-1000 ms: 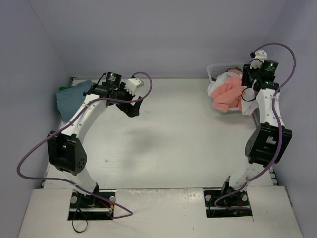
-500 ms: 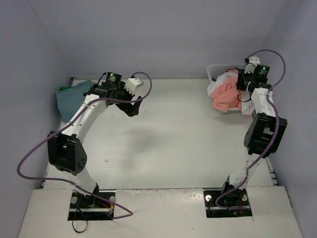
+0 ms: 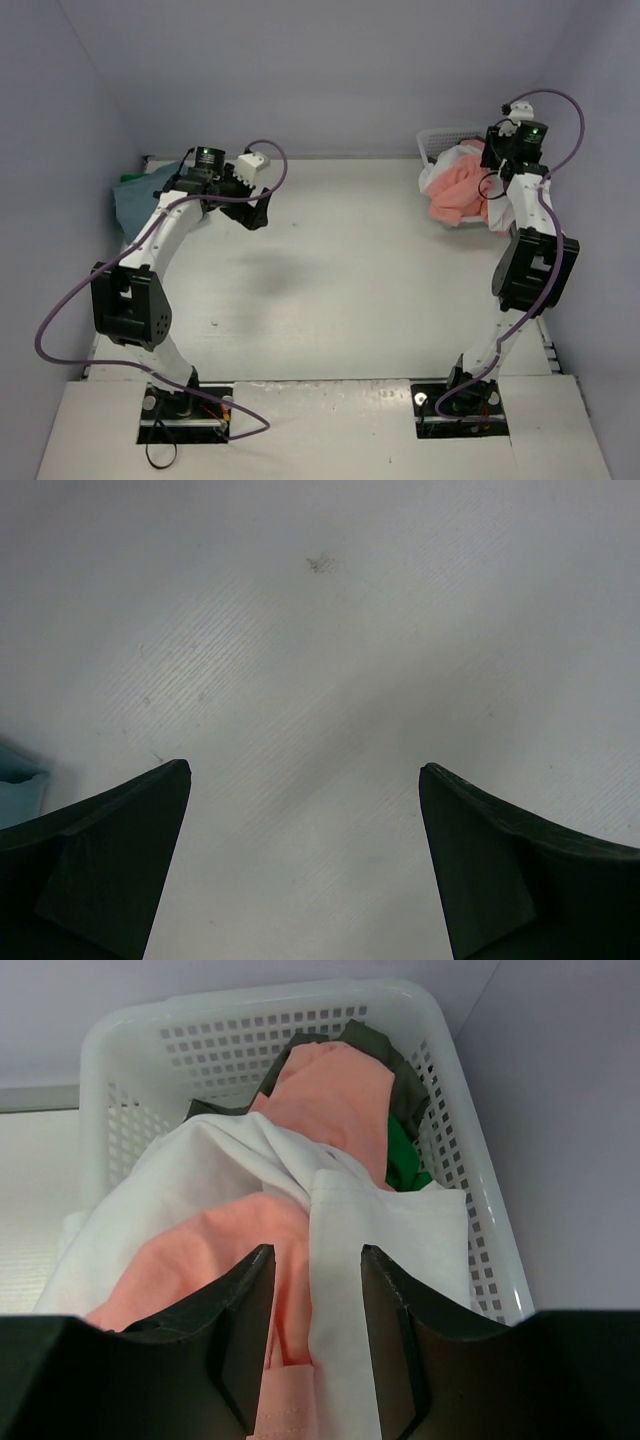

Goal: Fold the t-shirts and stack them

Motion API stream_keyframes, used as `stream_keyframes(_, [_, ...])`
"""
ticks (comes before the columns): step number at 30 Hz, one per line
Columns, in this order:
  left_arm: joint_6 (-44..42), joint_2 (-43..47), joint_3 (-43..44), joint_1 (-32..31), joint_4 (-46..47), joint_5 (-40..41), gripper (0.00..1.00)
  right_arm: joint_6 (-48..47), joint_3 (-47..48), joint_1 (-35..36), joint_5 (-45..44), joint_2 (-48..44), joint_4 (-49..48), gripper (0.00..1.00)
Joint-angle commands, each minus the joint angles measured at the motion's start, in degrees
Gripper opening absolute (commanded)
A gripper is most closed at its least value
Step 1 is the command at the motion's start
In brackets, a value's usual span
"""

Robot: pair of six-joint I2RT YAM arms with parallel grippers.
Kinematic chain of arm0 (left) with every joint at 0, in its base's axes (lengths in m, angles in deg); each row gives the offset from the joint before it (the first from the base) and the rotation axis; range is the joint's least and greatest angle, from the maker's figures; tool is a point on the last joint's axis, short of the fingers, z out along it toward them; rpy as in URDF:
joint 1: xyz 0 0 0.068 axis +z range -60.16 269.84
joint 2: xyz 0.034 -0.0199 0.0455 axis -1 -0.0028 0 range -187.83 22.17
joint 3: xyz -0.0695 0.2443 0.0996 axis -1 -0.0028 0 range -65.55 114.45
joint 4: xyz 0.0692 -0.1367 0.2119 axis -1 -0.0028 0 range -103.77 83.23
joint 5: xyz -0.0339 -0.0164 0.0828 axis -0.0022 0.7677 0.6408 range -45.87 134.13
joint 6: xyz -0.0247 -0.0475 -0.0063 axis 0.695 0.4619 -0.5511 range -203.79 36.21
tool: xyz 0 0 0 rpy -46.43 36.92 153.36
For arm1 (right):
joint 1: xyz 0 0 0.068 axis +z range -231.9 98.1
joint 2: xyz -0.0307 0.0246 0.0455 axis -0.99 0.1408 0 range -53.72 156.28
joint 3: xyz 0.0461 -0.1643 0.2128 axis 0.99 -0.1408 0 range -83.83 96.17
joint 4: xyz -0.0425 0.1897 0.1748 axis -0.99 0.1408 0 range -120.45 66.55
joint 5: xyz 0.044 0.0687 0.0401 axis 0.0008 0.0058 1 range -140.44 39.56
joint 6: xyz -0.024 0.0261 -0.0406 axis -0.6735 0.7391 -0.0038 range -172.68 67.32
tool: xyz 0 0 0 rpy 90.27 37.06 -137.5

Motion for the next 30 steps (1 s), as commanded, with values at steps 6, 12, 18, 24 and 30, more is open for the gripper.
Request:
stream_keyframes(6, [3.9, 4.0, 0.2, 4.6, 9.8, -7.3, 0.91, 2.0, -2.9, 2.3, -6.3, -2.8, -10.5, 0.36])
stream_keyframes(12, [3.4, 4.0, -0.4, 4.9, 9.6, -6.5, 0.91, 1.1, -7.4, 4.1, -11.4, -3.3, -14.8, 0.29])
stream_keyframes(18, [3.6, 3.7, -1.2, 5.7, 9.9, -6.6, 0.91, 1.6, -9.0, 4.1, -16.4, -3.7, -16.7, 0.28])
stream_keyframes(24, [4.1, 4.5, -1.4, 7.0, 10.5, -6.6, 0.91, 3.8, -12.4, 3.7, -15.5, -7.2, -18.7, 0.30])
stream_keyframes(30, [4.8, 5.4, -2.1, 8.9, 11.2, -7.3, 0.91, 6.2, -14.8, 2.7, -12.1, -11.5, -18.2, 0.32])
